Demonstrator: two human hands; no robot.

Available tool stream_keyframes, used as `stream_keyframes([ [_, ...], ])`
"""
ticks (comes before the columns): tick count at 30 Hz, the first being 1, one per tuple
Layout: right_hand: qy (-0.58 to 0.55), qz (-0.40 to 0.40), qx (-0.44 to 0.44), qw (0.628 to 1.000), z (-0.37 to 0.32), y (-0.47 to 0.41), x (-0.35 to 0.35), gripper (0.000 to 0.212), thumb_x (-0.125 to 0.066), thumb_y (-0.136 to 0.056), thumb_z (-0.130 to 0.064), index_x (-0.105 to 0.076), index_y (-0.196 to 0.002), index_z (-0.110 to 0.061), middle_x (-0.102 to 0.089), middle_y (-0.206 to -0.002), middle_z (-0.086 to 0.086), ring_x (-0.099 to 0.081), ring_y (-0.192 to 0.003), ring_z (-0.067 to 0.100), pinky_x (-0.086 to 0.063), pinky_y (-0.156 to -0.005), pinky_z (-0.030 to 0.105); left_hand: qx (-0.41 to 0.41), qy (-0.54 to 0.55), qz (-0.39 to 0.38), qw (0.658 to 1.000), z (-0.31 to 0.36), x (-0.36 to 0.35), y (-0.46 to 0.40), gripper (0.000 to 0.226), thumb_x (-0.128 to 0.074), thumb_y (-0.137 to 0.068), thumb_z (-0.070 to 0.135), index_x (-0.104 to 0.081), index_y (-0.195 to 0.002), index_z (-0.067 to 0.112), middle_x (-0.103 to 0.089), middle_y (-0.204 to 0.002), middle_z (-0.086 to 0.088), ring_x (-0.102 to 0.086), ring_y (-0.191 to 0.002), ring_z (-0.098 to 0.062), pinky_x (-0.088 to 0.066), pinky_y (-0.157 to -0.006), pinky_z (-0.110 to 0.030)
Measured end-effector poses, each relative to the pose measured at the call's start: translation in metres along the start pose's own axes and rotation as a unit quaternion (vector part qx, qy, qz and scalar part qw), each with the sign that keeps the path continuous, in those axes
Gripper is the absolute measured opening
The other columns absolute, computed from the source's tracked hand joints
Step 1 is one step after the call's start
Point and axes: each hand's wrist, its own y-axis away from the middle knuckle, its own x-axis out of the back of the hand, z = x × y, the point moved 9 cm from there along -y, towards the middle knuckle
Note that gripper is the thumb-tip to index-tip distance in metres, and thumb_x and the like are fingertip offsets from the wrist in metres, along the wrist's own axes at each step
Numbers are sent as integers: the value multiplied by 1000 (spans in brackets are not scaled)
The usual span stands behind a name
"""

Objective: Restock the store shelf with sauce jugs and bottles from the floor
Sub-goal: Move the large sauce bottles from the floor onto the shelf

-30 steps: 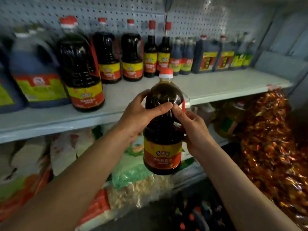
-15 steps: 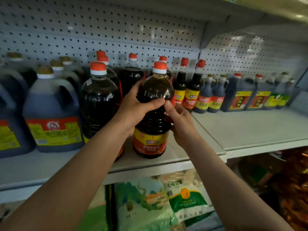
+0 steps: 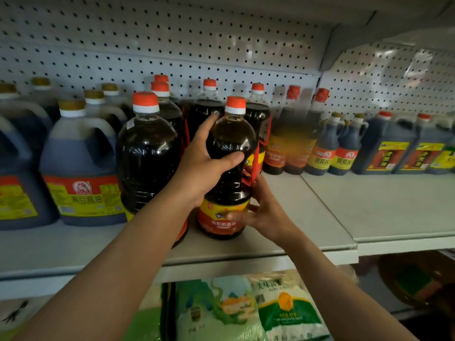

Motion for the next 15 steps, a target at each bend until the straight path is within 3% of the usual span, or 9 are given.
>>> stream_keyframes([
  [2, 25, 11, 7, 1000, 5, -1, 0, 103, -87, -76, -15, -25, -156, -32, -50, -146, -18, -46, -137, 3, -52, -100, 29, -4, 1, 7, 1000, 0, -1, -2, 84, -76, -84, 13, -33, -147, 48, -47, -137, 16, -41, -125, -8, -37, -103, -39],
  [6, 37, 27, -2, 999, 9, -15, 4, 102, -89, -74, -22, -28, -155, -33, -52, -145, -15, -47, -137, 5, -49, -108, 44, -5, 14, 16, 1000, -6, -2, -12, 80, -73, -87, 12, -33, -146, 50, -45, -135, 17, -42, -127, -9, -38, -99, -38],
  [9, 46, 19, -14, 999, 15, -30, 6, 99, -88, -76, -19, -29, -154, -36, -53, -145, -15, -47, -137, 6, -49, -109, 48, -7, 7, 29, 1000, -10, -3, -22, 80, -70, -90, 14, -28, -149, 48, -42, -133, 19, -39, -130, -9, -38, -103, -39],
  [15, 37, 13, -40, 998, 25, -51, 7, 100, -86, -79, -18, -25, -155, -39, -49, -148, -12, -43, -141, 9, -45, -112, 50, -19, -12, 55, 998, -20, -3, -42, 79, -67, -92, 18, -24, -151, 47, -35, -154, 7, -35, -142, -17, -37, -112, -51],
])
